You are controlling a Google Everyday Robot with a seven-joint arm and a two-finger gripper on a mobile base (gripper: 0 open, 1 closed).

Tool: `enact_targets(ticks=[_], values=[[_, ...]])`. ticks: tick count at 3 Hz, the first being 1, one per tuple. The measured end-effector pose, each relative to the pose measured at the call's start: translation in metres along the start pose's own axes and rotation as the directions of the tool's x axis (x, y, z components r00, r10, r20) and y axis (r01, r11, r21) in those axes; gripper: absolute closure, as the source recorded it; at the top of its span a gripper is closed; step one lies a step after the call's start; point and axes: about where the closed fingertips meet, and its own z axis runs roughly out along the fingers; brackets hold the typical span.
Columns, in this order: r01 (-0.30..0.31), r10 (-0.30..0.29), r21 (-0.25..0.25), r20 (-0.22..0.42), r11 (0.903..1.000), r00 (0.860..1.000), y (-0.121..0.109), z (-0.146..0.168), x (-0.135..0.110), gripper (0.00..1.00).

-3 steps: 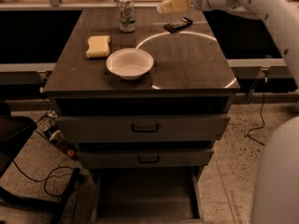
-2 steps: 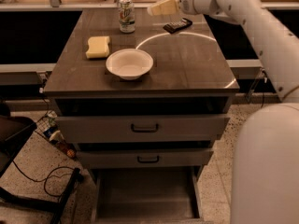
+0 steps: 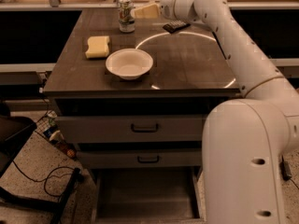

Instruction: Place 7up can into bottom drawer

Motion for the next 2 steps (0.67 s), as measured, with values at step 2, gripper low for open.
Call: enact_targets(ticks=[2], values=[[-0.107, 0.113, -0.071, 0.089, 0.9917, 0.99, 0.018, 0.057, 0.017, 0.0]])
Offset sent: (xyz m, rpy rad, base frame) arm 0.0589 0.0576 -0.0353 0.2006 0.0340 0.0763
